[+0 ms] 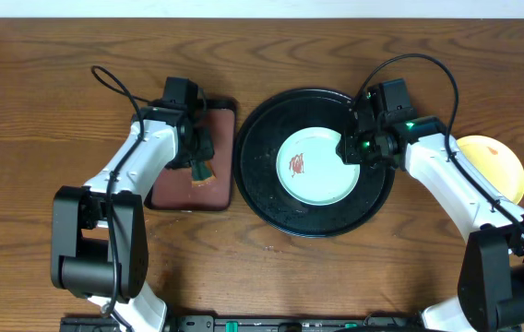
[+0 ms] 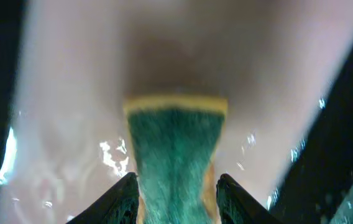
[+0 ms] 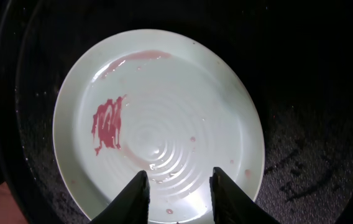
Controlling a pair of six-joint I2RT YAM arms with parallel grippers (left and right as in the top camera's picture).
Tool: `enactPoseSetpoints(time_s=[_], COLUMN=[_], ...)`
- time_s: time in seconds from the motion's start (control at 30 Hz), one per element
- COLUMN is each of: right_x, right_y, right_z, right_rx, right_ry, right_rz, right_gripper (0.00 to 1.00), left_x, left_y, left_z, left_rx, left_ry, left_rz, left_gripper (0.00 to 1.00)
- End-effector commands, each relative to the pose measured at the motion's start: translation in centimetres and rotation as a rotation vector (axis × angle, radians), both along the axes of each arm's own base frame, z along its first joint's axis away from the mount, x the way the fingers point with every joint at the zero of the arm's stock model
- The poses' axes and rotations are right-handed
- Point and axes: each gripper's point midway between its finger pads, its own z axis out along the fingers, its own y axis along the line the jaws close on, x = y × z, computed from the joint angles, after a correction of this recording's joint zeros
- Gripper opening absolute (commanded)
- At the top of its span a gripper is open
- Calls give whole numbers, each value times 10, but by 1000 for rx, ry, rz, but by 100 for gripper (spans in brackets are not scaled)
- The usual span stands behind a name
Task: Clean dirty plates on tray and stack at the side
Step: 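Grasp the sponge with the left gripper and dip it in the small tray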
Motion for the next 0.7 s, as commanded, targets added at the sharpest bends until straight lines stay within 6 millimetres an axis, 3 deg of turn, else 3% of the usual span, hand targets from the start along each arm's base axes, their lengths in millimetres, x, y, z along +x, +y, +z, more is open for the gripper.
enactPoseSetpoints(time_s=[0.0, 0.17, 0.2, 0.27, 0.3, 0.47, 0.5, 0.57, 0.67], right_x=[4, 3, 3, 2, 2, 1, 1, 1, 1], right_y=[3, 3, 2, 2, 2, 2, 2, 2, 2], right_z=[8, 8, 8, 8, 7, 7, 7, 7, 7], right_rx=[9, 9, 9, 8, 8, 6, 6, 6, 6], right_ry=[-21, -20, -18, -15, -13, -9, -9, -9, -9], right_rz=[13, 12, 12, 12, 12, 12, 12, 12, 12], right_gripper=[31, 31, 31, 31, 31, 30, 30, 30, 30], left_x=[6, -1, -3, -7, -8, 0, 4, 9, 6], left_y=[14, 8, 5, 2, 1, 0, 0, -1, -2], left_z=[-11, -43, -49, -59, -61, -39, -30, -10, 14], left_rx=[72, 44, 27, 9, 5, 2, 2, -2, -9], left_ry=[-14, 62, 80, 110, 116, 81, 63, 28, 3], left_rz=[11, 1, -3, -8, -9, -19, -29, -32, -31], left_gripper=[43, 41, 39, 20, 8, 8, 11, 38, 50])
